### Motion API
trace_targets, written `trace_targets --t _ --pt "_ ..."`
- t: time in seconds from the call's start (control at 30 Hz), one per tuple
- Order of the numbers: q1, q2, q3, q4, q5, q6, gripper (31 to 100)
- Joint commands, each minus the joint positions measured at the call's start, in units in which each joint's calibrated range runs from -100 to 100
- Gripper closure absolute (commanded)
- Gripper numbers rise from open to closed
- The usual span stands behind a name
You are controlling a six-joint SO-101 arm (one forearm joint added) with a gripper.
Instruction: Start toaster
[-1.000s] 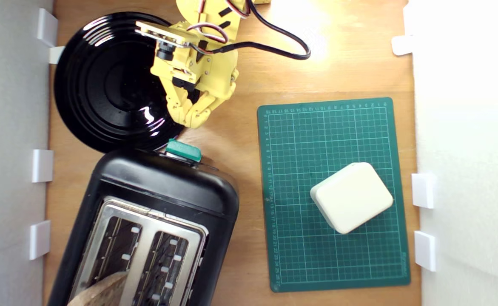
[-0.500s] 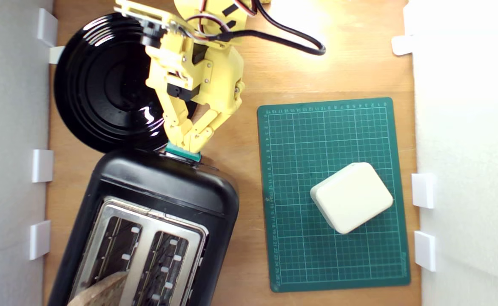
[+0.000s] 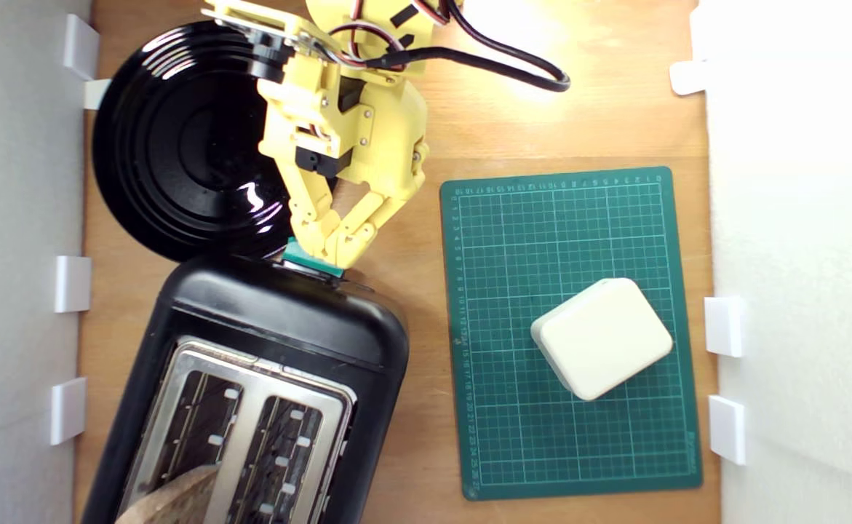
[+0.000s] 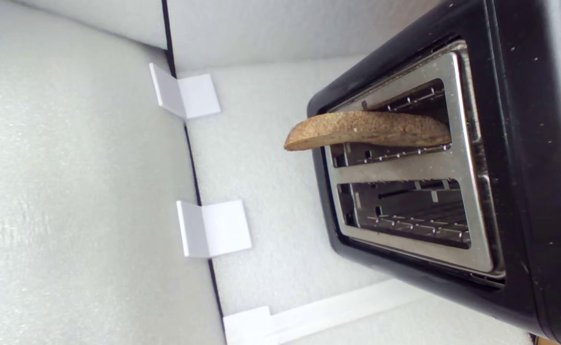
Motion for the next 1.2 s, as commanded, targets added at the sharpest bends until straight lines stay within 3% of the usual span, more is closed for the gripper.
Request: trace_targets --t 0.0,0.73,1.17 --pt "0.1 1.0 -2.8 0.7 -0.2 1.4 98.9" --pt "4.6 5.9 -2.8 0.7 -0.4 8.5 98.9" --pt "5.6 9.5 -2.8 0.7 -0.4 8.3 98.9"
